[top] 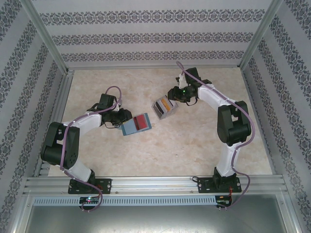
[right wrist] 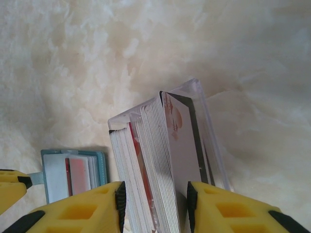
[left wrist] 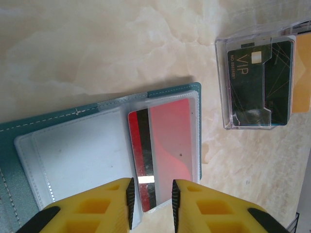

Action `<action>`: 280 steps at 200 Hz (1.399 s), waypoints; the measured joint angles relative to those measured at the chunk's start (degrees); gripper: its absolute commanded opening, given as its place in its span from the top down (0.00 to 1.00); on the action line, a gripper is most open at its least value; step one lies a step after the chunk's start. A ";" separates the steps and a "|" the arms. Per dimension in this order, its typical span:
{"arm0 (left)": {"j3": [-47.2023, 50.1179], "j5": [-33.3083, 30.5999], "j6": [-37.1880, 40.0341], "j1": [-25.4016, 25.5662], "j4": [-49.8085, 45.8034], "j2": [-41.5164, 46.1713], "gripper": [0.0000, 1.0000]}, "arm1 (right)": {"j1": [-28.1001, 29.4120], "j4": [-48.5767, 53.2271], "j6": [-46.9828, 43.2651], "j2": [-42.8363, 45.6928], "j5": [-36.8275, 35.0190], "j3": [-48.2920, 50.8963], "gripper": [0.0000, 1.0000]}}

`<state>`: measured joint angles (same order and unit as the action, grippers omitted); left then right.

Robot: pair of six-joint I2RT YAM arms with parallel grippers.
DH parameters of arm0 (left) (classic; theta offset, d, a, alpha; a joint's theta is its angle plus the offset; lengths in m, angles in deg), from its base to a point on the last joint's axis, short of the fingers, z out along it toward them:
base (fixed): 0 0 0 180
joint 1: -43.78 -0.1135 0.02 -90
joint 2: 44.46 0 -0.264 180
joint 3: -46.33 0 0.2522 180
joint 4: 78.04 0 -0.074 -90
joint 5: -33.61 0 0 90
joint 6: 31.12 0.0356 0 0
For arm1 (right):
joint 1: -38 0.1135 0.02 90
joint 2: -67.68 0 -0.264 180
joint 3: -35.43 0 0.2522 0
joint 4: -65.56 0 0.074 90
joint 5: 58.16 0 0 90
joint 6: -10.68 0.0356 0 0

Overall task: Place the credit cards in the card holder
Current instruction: Pick up the credit card from the storage box.

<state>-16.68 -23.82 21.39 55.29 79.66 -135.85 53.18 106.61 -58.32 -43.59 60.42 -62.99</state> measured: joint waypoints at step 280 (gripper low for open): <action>0.02 0.17 0.00 0.00 0.02 -0.04 0.71 | -0.70 2.60 -3.04 0.00 -3.52 -0.68 0.93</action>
<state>-16.66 -23.64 21.39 55.29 79.69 -135.89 52.48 109.21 -61.36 -43.59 56.90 -63.67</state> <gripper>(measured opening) 0.293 0.080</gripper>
